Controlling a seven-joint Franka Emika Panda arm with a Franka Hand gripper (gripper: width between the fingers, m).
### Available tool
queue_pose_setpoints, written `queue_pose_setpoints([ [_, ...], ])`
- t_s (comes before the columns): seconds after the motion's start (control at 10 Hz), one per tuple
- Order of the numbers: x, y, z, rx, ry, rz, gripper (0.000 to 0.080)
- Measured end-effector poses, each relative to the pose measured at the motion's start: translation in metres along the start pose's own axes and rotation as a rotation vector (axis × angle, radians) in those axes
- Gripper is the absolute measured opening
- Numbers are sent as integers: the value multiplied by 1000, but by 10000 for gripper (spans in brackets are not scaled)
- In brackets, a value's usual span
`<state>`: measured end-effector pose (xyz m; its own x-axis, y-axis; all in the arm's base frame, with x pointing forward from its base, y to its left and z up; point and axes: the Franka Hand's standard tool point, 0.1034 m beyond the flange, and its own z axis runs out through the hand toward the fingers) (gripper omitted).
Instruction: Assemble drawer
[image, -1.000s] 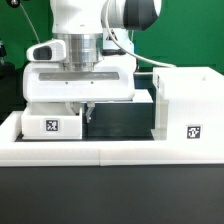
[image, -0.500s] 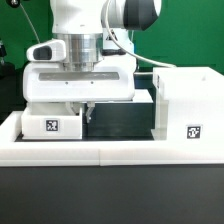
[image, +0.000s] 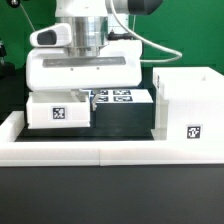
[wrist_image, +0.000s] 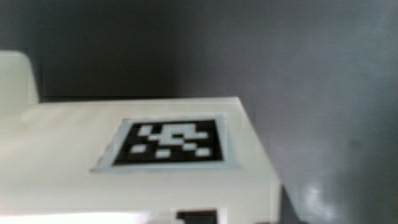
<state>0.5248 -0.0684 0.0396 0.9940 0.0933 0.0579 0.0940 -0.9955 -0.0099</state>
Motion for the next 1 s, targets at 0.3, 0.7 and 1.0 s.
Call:
queue_pose_setpoints([
  [0.3,9,-33,0,19,-9,-135,41],
  [0.7,4,-42,5,16,0,-176,41],
  [1.0,3,-41,6,16,-3,-259,41],
])
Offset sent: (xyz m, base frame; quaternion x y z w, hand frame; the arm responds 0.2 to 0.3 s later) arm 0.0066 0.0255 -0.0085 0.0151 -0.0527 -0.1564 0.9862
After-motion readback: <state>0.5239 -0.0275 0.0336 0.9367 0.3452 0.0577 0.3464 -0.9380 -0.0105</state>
